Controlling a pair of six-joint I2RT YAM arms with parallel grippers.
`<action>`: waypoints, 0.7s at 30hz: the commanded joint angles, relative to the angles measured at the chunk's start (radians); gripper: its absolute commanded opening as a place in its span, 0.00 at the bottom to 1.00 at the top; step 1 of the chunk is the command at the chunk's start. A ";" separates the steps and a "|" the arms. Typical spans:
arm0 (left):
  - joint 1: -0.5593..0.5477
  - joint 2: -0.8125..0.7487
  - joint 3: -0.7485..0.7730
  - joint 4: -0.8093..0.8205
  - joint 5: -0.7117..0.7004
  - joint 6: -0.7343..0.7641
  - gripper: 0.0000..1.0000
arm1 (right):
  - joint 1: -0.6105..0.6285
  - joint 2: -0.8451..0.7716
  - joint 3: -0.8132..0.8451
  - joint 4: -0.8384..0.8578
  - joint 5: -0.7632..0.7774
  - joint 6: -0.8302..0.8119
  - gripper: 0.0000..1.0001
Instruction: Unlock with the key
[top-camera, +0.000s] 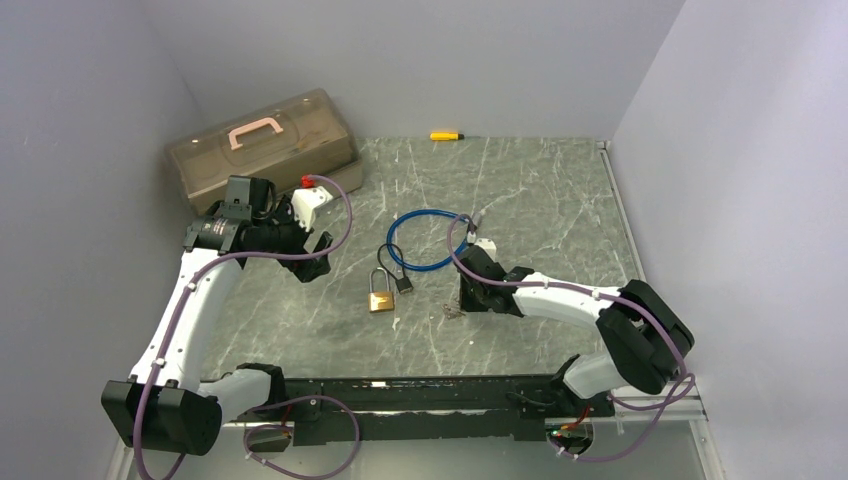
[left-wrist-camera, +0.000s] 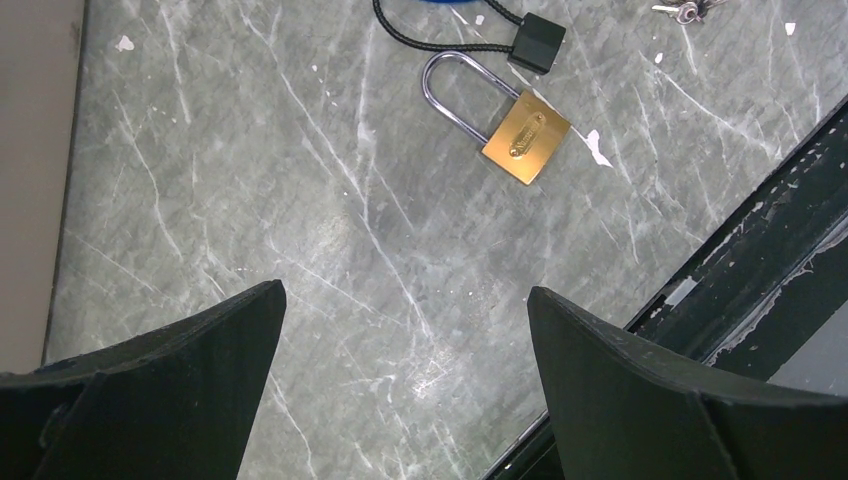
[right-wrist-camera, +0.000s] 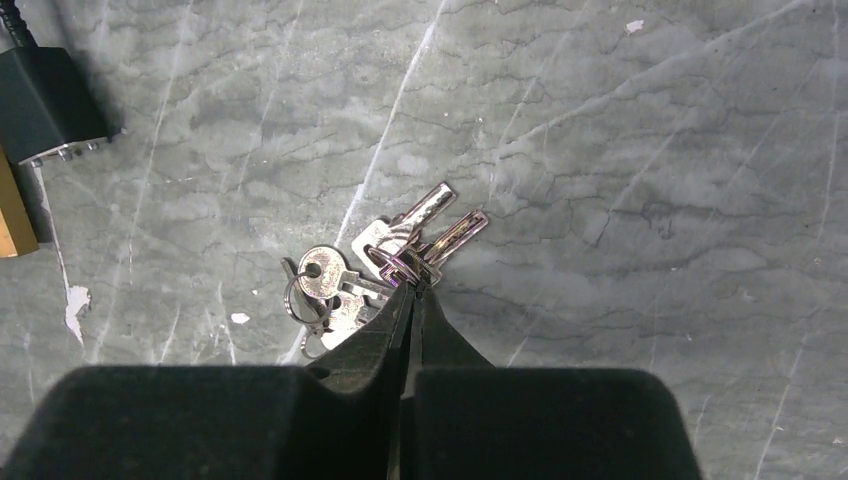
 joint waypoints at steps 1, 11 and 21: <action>-0.004 -0.015 0.006 0.016 -0.005 -0.008 0.99 | 0.004 -0.020 -0.002 -0.007 0.035 -0.014 0.00; -0.005 -0.012 0.006 0.019 -0.006 -0.009 0.99 | 0.008 -0.121 -0.008 -0.015 0.055 -0.046 0.00; -0.013 -0.006 -0.002 0.042 0.036 -0.021 0.99 | 0.027 -0.290 0.041 -0.017 0.004 -0.122 0.00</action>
